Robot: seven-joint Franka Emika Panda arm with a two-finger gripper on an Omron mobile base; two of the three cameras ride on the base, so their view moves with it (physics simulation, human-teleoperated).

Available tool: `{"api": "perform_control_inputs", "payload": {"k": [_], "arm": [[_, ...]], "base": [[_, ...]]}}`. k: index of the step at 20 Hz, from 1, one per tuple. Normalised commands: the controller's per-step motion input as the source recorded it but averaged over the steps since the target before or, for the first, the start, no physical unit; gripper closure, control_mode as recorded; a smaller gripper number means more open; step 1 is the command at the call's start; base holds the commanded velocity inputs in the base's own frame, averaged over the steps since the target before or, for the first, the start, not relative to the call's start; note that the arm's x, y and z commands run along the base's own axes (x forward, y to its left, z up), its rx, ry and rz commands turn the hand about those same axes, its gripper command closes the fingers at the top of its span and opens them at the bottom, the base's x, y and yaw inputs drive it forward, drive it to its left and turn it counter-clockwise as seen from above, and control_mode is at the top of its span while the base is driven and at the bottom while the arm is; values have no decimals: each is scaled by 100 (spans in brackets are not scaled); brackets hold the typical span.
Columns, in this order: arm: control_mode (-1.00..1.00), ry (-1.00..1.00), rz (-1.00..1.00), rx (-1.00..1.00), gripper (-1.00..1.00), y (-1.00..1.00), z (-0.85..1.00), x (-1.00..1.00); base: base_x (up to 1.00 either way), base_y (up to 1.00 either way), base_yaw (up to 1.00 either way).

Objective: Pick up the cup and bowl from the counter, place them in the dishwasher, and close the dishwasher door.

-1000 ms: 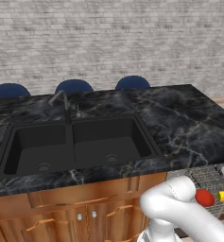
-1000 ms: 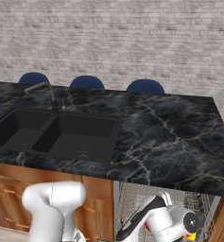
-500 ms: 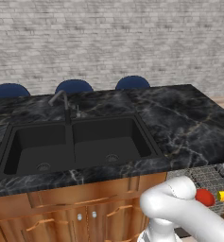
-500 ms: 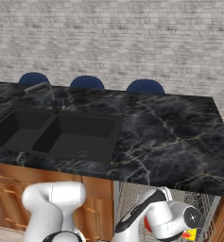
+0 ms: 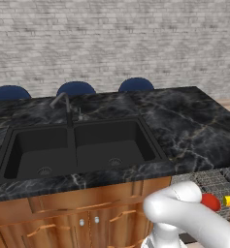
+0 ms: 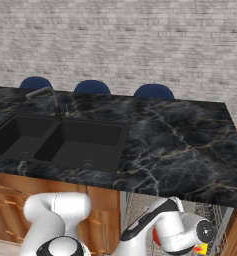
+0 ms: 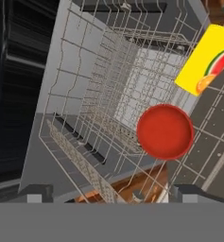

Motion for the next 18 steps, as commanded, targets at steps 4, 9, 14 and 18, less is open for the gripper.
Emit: {"api": "perform_control_inputs", "payload": {"k": [4, 9, 14, 18], "arm": [[-100, -4, 0, 0, -100, 0, 6, -30], [-100, -5, 0, 0, -100, 0, 0, -40], [-100, -7, 0, 0, -100, 1, 9, -34], [-100, -9, 0, 0, -100, 15, 17, -33]], "base": [[0, 0, 0], [0, 0, 0], [0, 0, 0], [0, 0, 0]]}}
